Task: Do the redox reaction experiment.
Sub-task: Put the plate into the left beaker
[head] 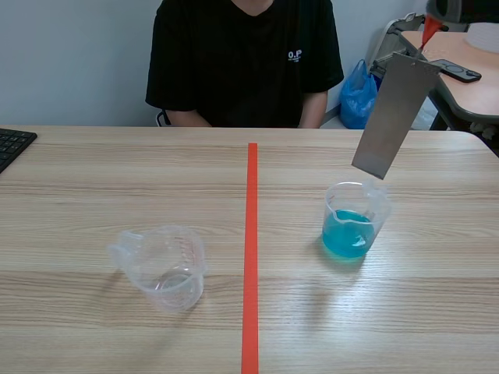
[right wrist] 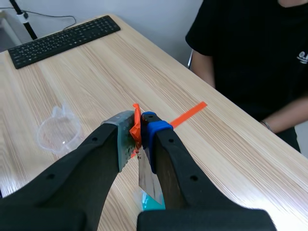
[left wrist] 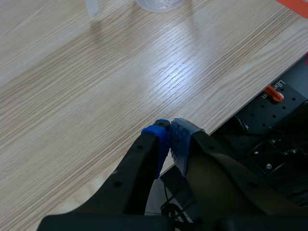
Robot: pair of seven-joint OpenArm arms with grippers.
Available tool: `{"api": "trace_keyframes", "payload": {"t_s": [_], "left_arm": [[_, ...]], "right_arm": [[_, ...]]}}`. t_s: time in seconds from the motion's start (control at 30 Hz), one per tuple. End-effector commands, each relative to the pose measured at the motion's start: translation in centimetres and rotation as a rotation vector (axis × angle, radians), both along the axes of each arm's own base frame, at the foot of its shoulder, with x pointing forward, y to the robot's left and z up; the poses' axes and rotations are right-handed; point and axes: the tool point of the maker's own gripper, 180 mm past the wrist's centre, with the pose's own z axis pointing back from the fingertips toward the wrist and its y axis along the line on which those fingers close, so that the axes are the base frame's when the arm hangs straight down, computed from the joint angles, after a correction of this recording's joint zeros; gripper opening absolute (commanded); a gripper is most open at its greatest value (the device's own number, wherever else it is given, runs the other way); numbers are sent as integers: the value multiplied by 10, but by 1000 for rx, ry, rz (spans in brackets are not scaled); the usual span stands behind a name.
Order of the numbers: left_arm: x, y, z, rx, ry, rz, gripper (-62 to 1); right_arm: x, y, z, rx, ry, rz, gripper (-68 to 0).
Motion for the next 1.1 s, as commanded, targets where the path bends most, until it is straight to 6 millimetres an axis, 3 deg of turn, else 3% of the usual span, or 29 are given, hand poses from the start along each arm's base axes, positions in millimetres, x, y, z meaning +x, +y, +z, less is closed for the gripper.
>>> {"api": "trace_keyframes", "payload": {"t_s": [0.0,0.3,0.77,1.07], "left_arm": [[6,1,7,-1,-34,0,-573],[8,1,10,-5,-51,2,-573],[12,4,13,6,-76,8,-573],[13,2,16,-9,-95,5,-573]], "right_arm": [[-7,14,11,-3,-43,52,-660],[-31,70,7,7,-86,195,-660],[-50,154,-2,16,-146,375,-660],[-65,199,-17,-8,-158,450,-660]]}}
